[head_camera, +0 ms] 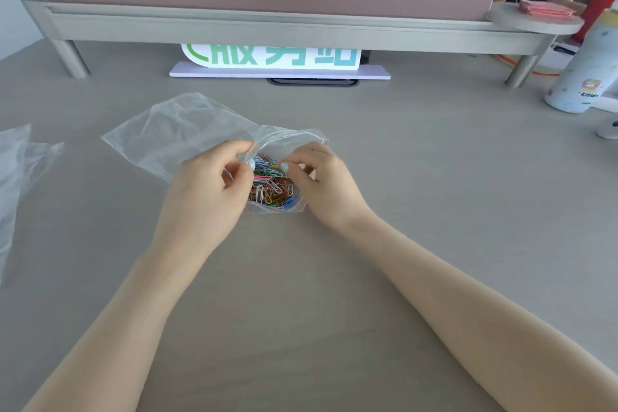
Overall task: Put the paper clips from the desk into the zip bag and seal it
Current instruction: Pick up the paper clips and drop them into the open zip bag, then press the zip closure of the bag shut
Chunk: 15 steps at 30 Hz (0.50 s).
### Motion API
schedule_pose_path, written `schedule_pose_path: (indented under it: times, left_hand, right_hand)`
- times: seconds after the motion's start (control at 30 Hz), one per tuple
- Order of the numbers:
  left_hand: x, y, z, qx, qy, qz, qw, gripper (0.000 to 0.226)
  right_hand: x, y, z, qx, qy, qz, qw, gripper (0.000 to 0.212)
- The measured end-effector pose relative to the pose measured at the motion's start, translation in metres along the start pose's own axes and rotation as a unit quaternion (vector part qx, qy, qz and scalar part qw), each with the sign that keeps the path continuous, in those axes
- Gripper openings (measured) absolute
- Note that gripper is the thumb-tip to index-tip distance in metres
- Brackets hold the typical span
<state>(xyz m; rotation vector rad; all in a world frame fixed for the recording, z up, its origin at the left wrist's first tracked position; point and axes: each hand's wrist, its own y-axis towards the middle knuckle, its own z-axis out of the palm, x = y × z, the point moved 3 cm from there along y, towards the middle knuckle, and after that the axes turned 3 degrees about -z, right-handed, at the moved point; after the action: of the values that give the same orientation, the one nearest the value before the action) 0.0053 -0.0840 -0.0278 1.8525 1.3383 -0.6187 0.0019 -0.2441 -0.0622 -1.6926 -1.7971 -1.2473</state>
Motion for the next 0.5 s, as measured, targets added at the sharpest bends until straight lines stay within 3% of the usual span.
schedule_pose_path:
  times: [0.03, 0.13, 0.23, 0.3, 0.37, 0.5]
  left_hand:
    - [0.001, 0.001, 0.000, 0.003, 0.003, 0.000, 1.000, 0.025]
    - [-0.002, 0.000, -0.001, 0.007, 0.018, -0.003, 1.000, 0.027]
    - [-0.010, -0.004, 0.000, -0.016, 0.071, 0.018, 0.997, 0.030]
    - [-0.014, -0.007, 0.001, -0.035, 0.148, 0.033, 0.988, 0.035]
    - [-0.017, -0.010, 0.004, -0.020, 0.225, 0.019, 0.974, 0.043]
    - [-0.018, -0.020, 0.014, 0.059, 0.303, -0.017, 0.951, 0.064]
  right_hand:
    - [-0.004, 0.001, -0.005, -0.046, 0.004, 0.011, 0.999, 0.005]
    - [-0.026, 0.005, -0.022, -0.135, 0.002, 0.093, 0.987, 0.034]
    - [-0.038, 0.014, -0.030, -0.060, 0.015, 0.184, 0.981, 0.063]
    - [-0.040, 0.021, -0.032, -0.012, 0.003, 0.176, 0.984, 0.048]
    - [-0.038, 0.027, -0.035, -0.012, -0.003, 0.159, 0.987, 0.031]
    - [-0.032, 0.032, -0.039, -0.020, 0.019, 0.153, 0.988, 0.029]
